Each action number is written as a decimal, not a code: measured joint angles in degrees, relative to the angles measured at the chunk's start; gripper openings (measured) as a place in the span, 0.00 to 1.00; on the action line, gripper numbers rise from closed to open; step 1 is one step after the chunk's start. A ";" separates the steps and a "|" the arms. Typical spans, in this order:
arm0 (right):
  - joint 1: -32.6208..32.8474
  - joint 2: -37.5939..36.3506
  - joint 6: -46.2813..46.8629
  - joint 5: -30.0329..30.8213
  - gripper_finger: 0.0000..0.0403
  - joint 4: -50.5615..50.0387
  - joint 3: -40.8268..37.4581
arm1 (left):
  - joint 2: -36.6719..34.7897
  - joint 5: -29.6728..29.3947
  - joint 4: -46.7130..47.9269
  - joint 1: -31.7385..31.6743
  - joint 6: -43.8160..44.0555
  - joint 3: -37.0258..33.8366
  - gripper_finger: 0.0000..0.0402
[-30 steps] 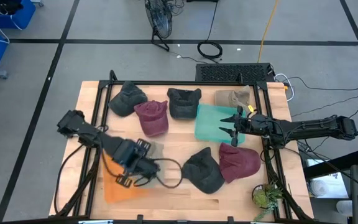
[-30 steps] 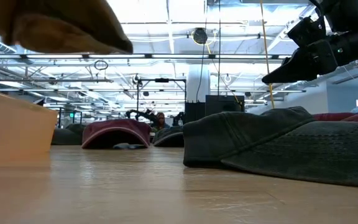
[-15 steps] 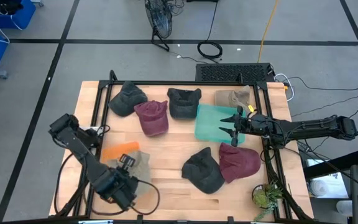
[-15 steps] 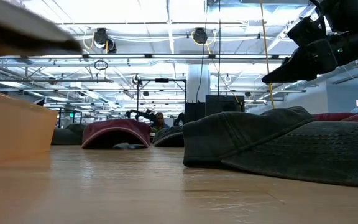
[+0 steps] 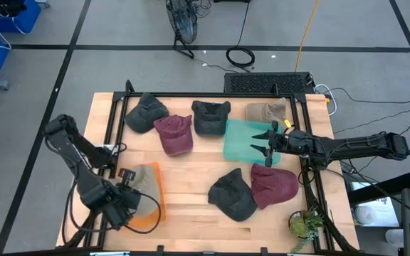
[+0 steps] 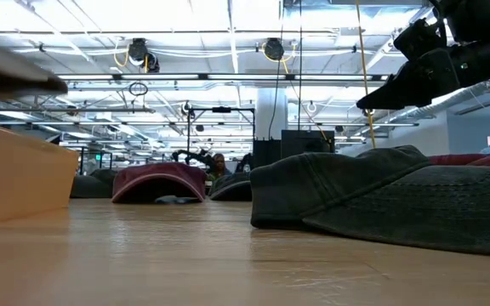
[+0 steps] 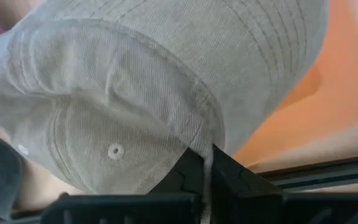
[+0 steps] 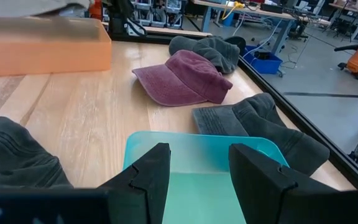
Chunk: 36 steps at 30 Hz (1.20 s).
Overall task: Pick & Place hat
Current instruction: Put the left brown cap into the orange bin
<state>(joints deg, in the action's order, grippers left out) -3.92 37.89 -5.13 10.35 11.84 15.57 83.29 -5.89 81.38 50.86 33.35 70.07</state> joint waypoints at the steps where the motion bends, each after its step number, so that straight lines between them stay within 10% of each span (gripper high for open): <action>1: 0.00 0.00 -0.02 0.02 0.38 -0.16 0.00 | 0.00 0.02 -0.49 -0.31 -1.10 -1.01 0.02; 36: 0.02 0.02 1.23 0.09 0.38 -3.46 -0.07 | 1.14 4.25 -5.24 -5.97 -11.64 -5.12 0.12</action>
<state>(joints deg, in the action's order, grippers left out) -3.90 37.91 -3.89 10.44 8.38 15.51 84.42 -1.64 76.14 44.89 21.71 64.95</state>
